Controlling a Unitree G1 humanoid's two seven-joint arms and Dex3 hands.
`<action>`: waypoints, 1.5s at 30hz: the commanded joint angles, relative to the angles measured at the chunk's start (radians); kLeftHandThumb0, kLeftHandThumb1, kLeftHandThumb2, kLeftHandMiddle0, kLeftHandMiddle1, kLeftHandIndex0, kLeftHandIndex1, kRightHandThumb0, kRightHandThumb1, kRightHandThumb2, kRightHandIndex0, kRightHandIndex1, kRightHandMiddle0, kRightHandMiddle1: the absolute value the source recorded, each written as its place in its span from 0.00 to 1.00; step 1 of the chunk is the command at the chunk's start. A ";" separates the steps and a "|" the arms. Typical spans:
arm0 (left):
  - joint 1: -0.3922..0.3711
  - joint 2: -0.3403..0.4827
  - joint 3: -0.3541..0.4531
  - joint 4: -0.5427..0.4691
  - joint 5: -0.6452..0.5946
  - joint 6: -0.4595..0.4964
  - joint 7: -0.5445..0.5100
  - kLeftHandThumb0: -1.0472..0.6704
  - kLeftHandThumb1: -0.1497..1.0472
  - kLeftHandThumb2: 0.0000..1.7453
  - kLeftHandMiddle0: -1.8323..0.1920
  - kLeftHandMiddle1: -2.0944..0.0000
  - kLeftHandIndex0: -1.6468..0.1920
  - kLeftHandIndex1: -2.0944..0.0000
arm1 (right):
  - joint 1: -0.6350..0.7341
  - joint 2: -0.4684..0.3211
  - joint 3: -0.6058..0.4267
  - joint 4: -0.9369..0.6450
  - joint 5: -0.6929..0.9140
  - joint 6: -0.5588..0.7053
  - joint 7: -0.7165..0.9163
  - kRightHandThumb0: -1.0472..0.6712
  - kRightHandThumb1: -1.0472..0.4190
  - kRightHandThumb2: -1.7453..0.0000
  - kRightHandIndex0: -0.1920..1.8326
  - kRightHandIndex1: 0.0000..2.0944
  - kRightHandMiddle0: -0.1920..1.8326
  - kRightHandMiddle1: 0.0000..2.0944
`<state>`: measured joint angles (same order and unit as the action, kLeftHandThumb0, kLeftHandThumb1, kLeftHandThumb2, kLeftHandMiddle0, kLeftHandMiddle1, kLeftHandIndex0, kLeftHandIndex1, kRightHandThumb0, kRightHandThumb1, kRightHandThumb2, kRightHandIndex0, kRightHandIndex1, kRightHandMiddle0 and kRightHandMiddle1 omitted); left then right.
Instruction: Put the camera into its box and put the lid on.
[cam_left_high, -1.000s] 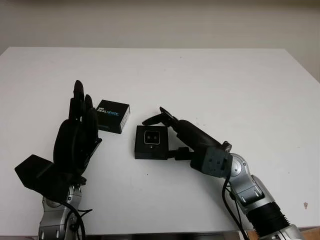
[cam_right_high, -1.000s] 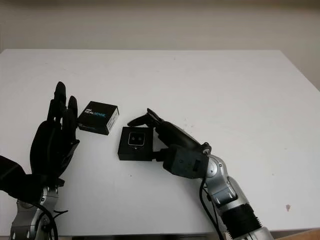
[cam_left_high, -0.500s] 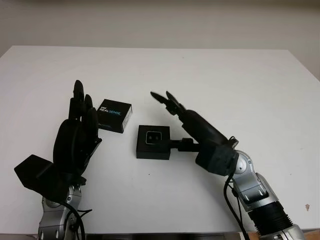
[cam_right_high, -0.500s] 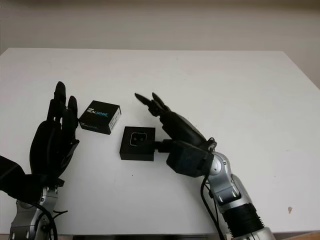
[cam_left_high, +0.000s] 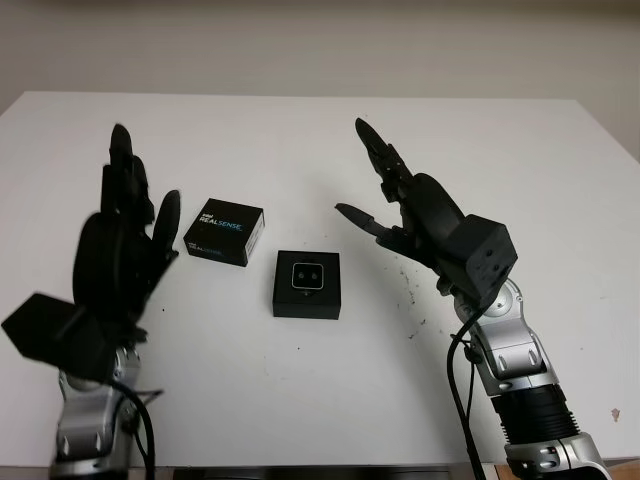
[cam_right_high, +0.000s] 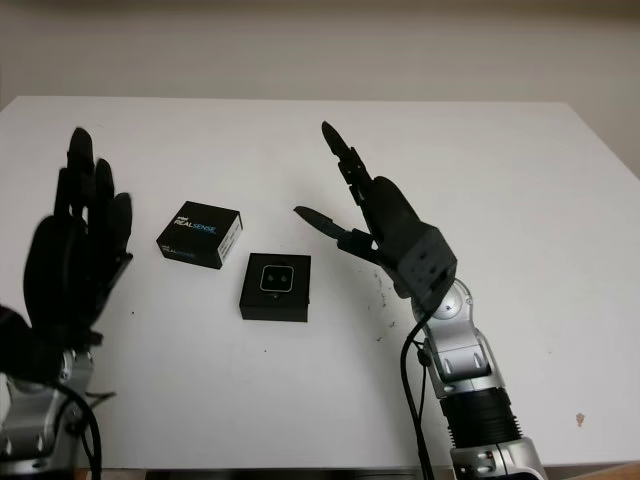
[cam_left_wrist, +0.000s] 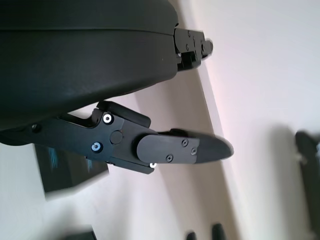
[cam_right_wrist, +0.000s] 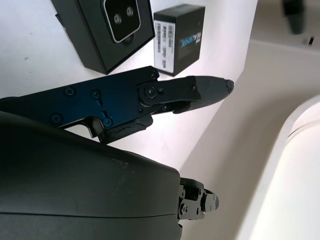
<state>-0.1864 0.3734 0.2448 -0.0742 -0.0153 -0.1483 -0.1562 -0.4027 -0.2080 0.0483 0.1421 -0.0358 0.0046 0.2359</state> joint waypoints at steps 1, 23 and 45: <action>-0.085 0.102 -0.010 0.048 0.032 0.009 -0.059 0.33 0.97 0.04 0.73 0.95 0.79 0.93 | -0.026 0.012 -0.019 0.005 0.019 0.009 -0.009 0.22 0.00 0.79 0.08 0.04 0.08 0.05; -0.702 0.411 -0.511 0.564 0.539 -0.267 -0.503 0.26 0.82 0.02 0.91 0.98 0.91 0.99 | -0.031 0.060 -0.079 0.061 0.135 0.092 -0.010 0.25 0.00 0.74 0.07 0.03 0.08 0.04; -0.847 0.328 -0.663 0.946 0.722 -0.366 -0.345 0.29 0.79 0.03 0.90 0.97 0.90 0.97 | -0.004 0.075 -0.077 0.088 0.131 0.042 -0.001 0.25 0.00 0.70 0.07 0.03 0.08 0.03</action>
<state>-1.0116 0.7022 -0.4136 0.8561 0.7077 -0.5148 -0.5128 -0.4074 -0.1284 -0.0205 0.2229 0.0942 0.0640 0.2342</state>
